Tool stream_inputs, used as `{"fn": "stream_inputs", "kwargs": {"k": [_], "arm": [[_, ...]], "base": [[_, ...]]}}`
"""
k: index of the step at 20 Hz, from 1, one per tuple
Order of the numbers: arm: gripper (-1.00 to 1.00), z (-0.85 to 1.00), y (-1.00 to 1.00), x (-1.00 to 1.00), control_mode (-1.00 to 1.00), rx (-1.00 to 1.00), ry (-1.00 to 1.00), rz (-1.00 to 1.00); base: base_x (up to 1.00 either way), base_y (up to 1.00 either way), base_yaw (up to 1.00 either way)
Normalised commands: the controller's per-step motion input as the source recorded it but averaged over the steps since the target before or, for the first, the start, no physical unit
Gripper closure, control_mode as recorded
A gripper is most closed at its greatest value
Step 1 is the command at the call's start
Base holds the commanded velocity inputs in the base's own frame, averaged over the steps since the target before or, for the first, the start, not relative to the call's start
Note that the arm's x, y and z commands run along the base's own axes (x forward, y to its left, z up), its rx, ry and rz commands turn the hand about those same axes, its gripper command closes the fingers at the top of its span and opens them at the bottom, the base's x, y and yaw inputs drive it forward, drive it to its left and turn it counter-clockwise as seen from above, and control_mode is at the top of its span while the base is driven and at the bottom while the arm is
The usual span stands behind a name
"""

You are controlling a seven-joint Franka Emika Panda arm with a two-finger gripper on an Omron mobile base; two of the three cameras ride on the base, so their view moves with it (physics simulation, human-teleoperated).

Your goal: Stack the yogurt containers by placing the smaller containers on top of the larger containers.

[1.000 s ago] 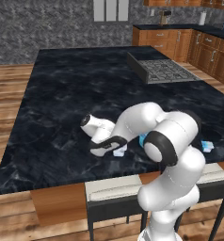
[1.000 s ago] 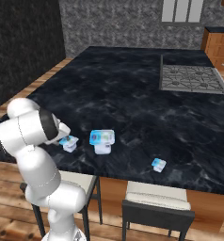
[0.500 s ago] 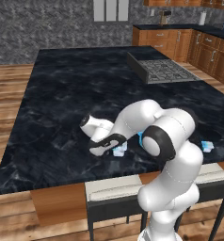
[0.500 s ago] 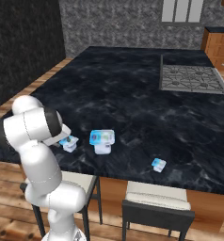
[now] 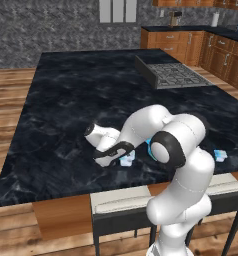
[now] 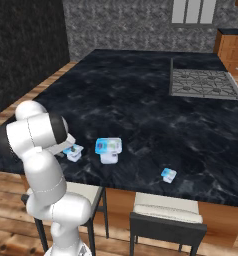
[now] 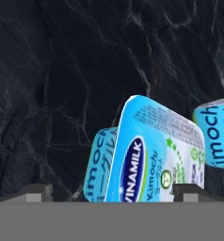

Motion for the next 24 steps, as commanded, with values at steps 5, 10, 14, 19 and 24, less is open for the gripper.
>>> {"fn": "stream_inputs", "kwargs": {"k": [5, 10, 14, 19, 24], "arm": [[1.00, -0.08, 0.00, 0.00, -1.00, 0.00, 0.00, 0.00], [1.00, -0.15, -0.12, 0.00, -1.00, 0.00, 0.00, 0.00], [1.00, -0.20, -0.19, 0.00, -1.00, 0.00, 0.00, 0.00], [1.00, -0.05, -0.03, 0.00, -1.00, 0.00, 0.00, -0.01], [1.00, 0.03, 0.00, 0.00, -1.00, 0.00, 0.00, -0.02]], "base": [[0.00, 0.00, 0.00], [0.00, 0.00, 0.00], [0.00, 0.00, 0.00], [0.00, 0.00, 0.00], [0.00, 0.00, 0.00]]}}
